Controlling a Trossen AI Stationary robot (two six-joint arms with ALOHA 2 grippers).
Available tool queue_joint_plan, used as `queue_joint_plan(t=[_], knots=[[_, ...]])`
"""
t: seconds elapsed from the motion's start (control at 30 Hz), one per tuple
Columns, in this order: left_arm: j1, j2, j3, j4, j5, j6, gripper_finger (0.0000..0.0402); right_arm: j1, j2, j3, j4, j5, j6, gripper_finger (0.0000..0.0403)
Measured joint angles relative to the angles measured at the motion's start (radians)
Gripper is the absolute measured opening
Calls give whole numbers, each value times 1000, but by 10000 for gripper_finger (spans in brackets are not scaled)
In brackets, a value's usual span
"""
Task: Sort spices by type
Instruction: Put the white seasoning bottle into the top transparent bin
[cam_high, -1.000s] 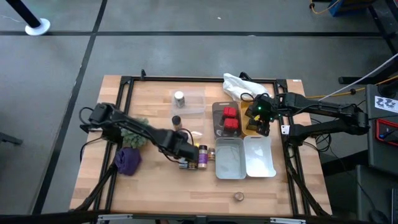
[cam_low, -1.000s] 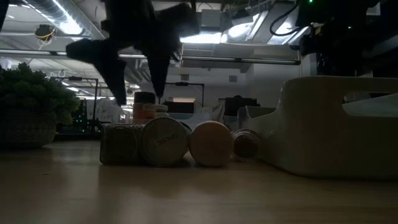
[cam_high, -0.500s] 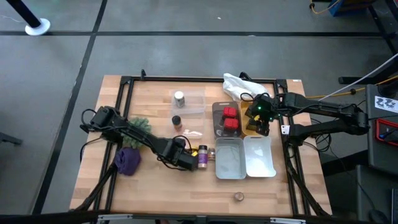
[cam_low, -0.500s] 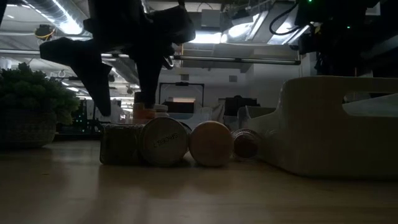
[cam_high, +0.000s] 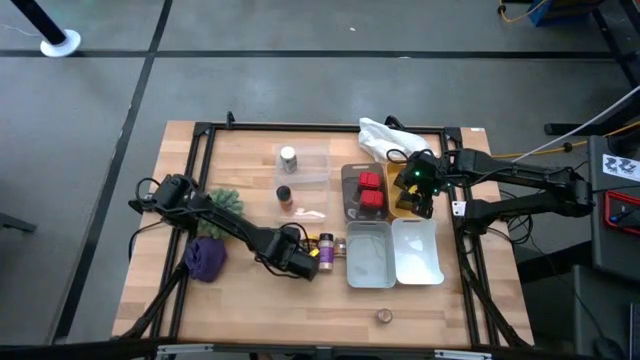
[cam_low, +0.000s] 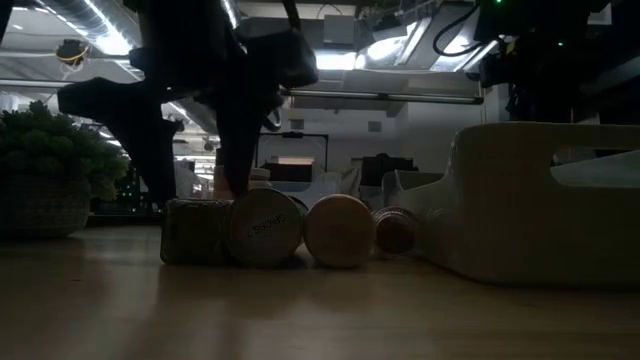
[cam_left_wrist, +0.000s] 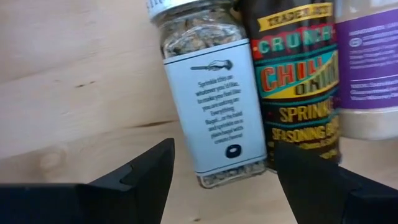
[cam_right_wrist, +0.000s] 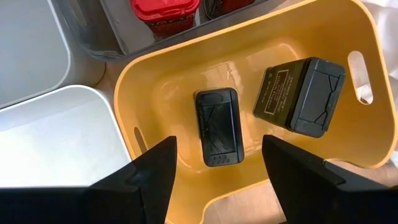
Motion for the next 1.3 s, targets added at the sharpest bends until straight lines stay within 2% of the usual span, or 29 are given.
queue_joint_plan(t=[0.47,0.8,0.93,1.1,1.3], knots=[[-4,43,0,-19,15,7,255,0,0,0,-1,0,0,237],[-11,45,-40,-20,12,111,252,0,0,0,0,0,0,237],[-14,45,-65,-25,12,112,232,0,0,0,0,0,0,237],[-19,45,-71,-26,10,169,181,0,0,0,0,0,0,237],[-19,41,-71,-35,12,257,181,0,0,0,0,0,0,237]])
